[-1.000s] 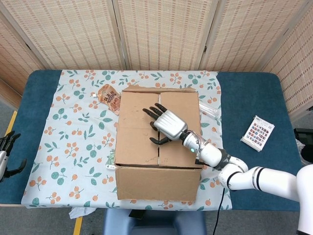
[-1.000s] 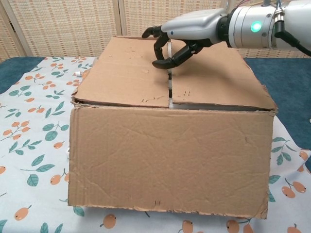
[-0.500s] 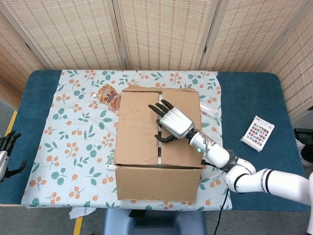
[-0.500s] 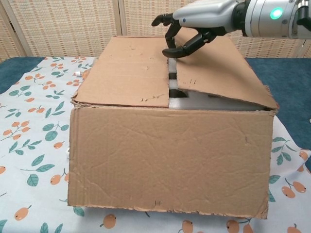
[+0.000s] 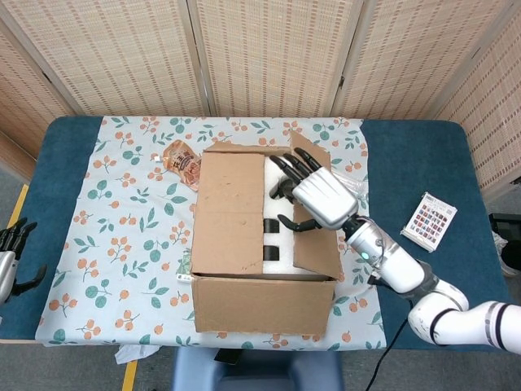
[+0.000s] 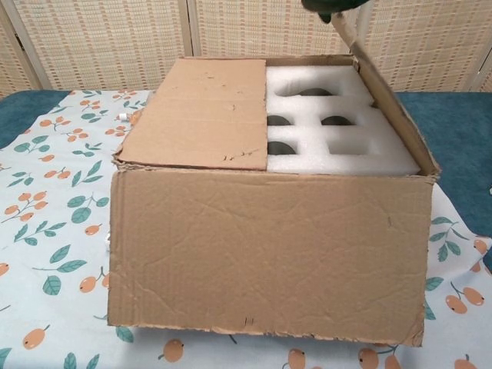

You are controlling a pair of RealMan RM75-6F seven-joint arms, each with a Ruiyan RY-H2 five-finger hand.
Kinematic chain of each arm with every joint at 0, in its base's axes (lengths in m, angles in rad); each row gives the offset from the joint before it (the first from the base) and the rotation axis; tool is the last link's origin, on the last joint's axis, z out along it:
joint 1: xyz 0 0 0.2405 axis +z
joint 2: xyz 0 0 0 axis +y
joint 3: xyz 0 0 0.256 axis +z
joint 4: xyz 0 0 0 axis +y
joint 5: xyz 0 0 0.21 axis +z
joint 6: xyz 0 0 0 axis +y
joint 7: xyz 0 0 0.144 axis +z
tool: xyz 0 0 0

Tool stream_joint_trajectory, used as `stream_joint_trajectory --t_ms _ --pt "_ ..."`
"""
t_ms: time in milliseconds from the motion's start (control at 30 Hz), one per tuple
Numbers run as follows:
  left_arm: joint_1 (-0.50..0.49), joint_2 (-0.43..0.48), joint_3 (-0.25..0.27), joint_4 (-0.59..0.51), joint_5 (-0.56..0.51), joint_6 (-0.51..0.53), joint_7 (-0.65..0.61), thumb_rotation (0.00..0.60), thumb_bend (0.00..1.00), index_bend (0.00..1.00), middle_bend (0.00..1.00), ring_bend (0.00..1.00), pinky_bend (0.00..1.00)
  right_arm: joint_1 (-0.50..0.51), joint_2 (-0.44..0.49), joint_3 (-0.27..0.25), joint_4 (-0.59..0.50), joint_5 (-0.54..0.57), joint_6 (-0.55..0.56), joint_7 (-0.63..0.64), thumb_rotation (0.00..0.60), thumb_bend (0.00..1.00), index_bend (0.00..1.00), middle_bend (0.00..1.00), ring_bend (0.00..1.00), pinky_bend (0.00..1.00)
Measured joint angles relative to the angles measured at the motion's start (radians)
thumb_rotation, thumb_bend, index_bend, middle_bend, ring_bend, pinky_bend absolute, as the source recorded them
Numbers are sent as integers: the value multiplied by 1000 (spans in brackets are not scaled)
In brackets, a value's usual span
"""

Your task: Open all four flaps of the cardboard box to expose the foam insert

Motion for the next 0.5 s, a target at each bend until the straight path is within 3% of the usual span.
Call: stream_joint_trajectory --t_ms 267,500 --pt "-3 -12 0 -7 4 9 53 600 460 88 0 0 0 -155 191 -16 -157 -67 149 6 161 469 536 0 0 0" --pt "-2 -24 2 -31 14 34 121 600 460 97 0 0 0 -339 332 -86 -216 -177 277 72 160 469 536 0 0 0"
